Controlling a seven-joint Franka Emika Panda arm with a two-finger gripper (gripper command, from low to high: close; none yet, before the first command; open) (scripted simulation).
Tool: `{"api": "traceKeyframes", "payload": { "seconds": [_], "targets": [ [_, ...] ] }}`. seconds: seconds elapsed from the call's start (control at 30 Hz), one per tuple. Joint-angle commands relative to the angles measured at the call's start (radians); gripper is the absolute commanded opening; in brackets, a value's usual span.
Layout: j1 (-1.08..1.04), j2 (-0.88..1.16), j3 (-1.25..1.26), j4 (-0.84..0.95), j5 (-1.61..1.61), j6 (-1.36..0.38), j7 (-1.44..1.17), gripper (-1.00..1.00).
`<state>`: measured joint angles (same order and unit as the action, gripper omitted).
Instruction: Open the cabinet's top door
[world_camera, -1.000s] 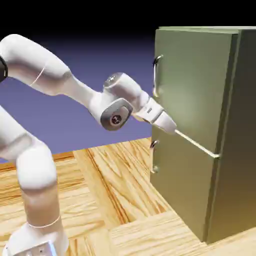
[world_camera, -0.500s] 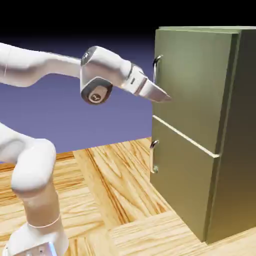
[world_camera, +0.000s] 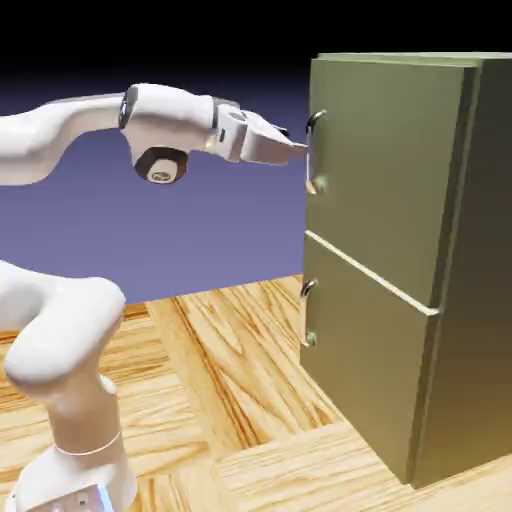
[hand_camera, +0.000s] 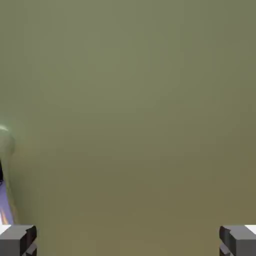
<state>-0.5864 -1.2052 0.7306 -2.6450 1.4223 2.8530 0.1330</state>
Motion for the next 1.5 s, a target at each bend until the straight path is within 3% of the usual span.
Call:
{"api": "traceKeyframes", "payload": {
  "seconds": [0.0,0.53,0.73,0.77,1.07,1.47],
  "targets": [
    [-0.018,-0.019,0.022,0.005,0.044,-0.006,-0.019,0.00],
    [-0.307,-0.326,0.375,0.085,0.730,-0.094,-0.312,0.00],
    [-0.482,-0.311,0.410,0.201,0.832,-0.150,-0.359,0.00],
    [-0.482,-0.311,0.410,0.201,0.832,-0.150,-0.359,-1.00],
    [-0.231,-0.373,0.216,-0.089,0.842,-0.412,-0.539,-1.00],
    [-0.026,-0.455,-0.217,-0.359,0.544,-0.739,-0.674,-1.00]
  ]
}}
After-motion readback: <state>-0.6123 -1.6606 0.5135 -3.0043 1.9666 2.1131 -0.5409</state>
